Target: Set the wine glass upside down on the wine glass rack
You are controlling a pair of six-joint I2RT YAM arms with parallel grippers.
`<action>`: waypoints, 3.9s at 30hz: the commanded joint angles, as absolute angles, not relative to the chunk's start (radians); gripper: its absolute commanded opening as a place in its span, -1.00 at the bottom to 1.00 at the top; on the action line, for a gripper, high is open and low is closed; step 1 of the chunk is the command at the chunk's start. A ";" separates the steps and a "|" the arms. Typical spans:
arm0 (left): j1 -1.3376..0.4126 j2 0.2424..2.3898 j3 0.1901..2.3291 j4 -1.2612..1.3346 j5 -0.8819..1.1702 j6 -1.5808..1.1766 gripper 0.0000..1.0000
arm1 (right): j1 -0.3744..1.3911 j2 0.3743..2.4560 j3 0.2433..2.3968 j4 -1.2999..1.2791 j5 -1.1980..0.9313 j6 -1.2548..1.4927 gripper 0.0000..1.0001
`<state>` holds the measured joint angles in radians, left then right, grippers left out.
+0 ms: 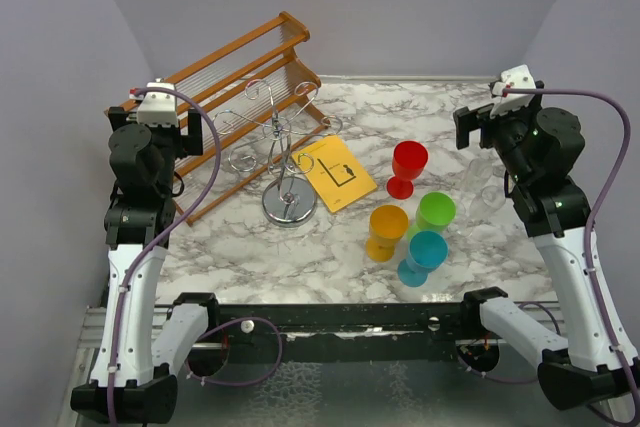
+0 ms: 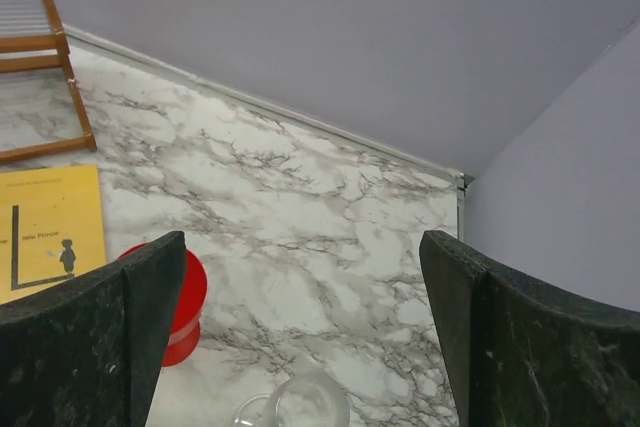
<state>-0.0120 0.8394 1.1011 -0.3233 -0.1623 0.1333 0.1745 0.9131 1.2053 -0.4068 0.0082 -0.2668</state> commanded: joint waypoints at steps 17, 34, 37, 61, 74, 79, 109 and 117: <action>-0.003 0.853 1.170 -0.351 -0.103 0.144 0.98 | 0.166 0.917 1.216 -0.453 -0.103 -0.287 0.99; -0.013 1.057 1.486 -0.525 0.478 -0.017 0.86 | 0.167 0.966 1.209 -0.474 -0.204 -0.304 0.99; -0.048 1.116 1.550 -0.549 0.508 -0.035 0.86 | 0.166 0.978 1.210 -0.472 -0.202 -0.304 0.99; -0.466 1.252 1.545 -0.595 0.082 0.012 0.25 | 0.166 1.017 1.213 -0.486 -0.214 -0.294 0.99; -0.472 1.241 1.500 -0.576 0.126 0.020 -0.46 | 0.166 1.024 1.203 -0.478 -0.228 -0.296 0.99; -0.474 1.256 1.487 -0.525 0.193 0.001 -0.90 | 0.166 1.022 1.200 -0.476 -0.233 -0.298 0.99; -0.450 1.301 1.375 -0.084 0.374 -0.214 -1.00 | 0.166 1.030 1.205 -0.469 -0.242 -0.310 0.99; -0.409 1.299 1.330 0.035 0.425 -0.345 -1.00 | 0.166 1.025 1.200 -0.472 -0.245 -0.310 0.99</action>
